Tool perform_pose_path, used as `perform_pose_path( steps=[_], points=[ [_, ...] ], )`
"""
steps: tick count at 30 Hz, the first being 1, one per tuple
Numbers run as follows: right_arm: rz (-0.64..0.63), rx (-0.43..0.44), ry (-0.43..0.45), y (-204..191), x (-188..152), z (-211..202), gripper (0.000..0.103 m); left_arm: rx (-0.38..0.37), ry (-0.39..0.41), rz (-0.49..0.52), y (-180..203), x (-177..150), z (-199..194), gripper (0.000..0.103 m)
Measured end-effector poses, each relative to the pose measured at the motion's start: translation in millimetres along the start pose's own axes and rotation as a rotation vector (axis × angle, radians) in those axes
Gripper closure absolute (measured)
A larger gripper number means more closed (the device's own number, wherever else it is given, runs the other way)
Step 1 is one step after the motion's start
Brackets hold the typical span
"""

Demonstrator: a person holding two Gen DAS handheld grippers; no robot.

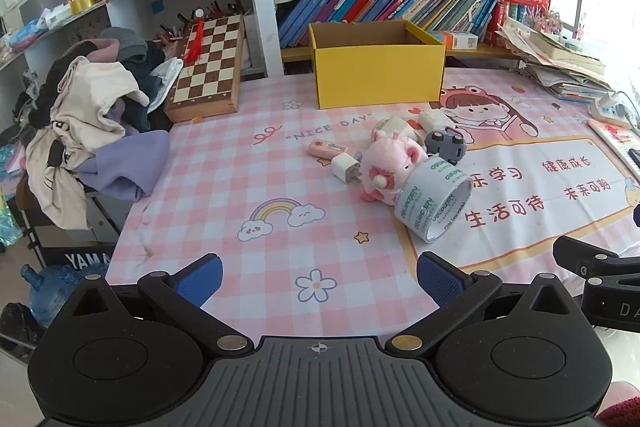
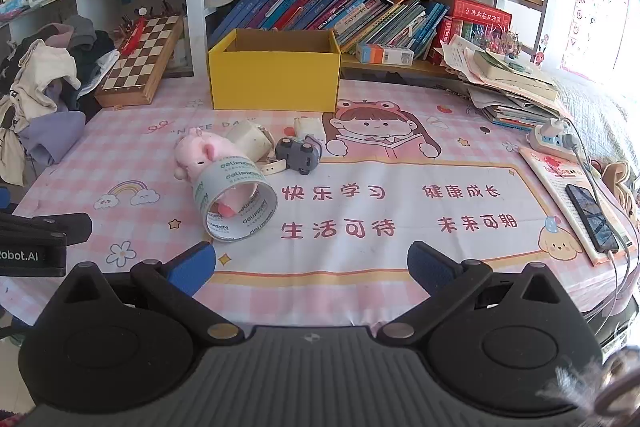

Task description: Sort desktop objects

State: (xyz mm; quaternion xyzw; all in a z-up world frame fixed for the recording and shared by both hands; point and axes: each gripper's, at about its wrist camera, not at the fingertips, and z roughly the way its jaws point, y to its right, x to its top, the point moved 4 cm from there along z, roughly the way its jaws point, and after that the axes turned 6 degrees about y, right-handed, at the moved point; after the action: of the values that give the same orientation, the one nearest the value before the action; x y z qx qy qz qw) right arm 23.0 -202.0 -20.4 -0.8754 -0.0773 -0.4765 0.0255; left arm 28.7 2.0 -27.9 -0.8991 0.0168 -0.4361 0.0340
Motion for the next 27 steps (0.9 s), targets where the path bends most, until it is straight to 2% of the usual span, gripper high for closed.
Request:
perform_pose_path(
  steps=[27],
  points=[
    [-0.007, -0.010, -0.012, 0.6, 0.7, 1.7, 0.000, -0.004, -0.019, 0.010, 2.5, -5.0, 4.6, 0.000]
  ],
)
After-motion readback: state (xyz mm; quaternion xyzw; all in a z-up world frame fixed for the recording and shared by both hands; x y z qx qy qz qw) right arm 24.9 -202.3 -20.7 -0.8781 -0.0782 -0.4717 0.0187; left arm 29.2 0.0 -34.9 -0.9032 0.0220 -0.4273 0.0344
